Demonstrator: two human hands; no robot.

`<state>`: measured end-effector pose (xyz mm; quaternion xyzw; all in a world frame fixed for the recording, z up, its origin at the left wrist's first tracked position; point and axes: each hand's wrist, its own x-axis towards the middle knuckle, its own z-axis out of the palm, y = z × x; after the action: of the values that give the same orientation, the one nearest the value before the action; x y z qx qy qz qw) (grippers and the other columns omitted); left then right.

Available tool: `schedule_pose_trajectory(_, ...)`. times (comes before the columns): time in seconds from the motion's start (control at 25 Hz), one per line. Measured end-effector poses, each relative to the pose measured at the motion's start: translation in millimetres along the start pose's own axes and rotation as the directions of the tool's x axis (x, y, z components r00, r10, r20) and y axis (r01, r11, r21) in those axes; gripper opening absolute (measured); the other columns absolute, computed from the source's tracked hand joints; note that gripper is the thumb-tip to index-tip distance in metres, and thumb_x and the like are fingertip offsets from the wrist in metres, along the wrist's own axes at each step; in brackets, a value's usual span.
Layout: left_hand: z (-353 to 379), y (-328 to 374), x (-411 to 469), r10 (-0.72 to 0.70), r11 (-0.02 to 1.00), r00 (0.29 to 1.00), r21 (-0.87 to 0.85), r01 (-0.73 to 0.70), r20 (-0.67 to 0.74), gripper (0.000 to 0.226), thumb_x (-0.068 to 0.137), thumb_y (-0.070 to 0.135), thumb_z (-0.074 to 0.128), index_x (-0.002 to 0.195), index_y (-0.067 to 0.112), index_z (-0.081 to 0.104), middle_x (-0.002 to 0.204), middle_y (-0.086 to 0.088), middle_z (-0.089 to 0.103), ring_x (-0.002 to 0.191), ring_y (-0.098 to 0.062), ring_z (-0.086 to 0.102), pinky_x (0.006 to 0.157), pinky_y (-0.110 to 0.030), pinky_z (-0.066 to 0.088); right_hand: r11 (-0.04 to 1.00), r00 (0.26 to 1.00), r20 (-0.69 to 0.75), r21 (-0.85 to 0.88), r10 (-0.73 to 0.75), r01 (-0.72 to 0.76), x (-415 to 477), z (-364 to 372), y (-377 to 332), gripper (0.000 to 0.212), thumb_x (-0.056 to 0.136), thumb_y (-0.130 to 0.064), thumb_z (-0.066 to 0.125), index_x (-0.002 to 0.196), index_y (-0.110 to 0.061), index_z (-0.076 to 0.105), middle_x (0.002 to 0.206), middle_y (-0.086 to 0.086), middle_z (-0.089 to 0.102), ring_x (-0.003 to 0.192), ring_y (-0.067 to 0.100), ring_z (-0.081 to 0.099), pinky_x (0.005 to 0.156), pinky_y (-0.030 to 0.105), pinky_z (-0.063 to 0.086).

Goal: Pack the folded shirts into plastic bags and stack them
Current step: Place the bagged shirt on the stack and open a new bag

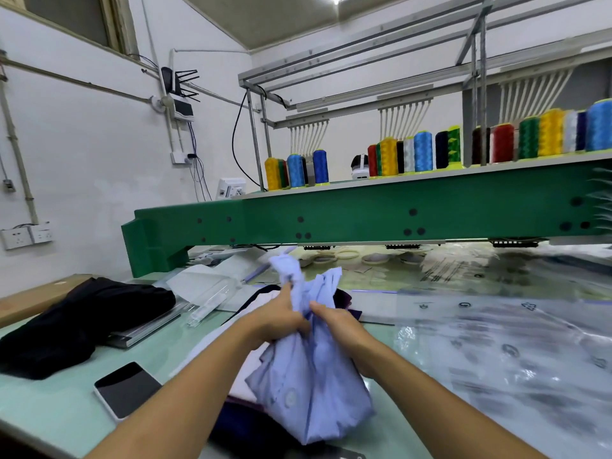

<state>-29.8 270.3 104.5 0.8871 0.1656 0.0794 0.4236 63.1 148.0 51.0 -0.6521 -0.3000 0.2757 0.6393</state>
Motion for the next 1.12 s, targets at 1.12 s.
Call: schedule_pose_trajectory(1.12,243.8,168.4,98.4,0.326,0.726,0.945,-0.645,-0.236,0.021,0.086,0.084,-0.015,0.053,0.144,0.046,0.040,0.130,0.015,0.065,0.117,-0.026,0.066,0.071,-0.039,0.061,0.634,0.964,-0.249,-0.761,-0.090,-0.138,-137.4,-316.8,-41.0,0.016,0.075,-0.006,0.065,0.074,-0.020,0.055,0.069,-0.004,0.054,0.056,0.008,0.049,0.046,0.018,0.037)
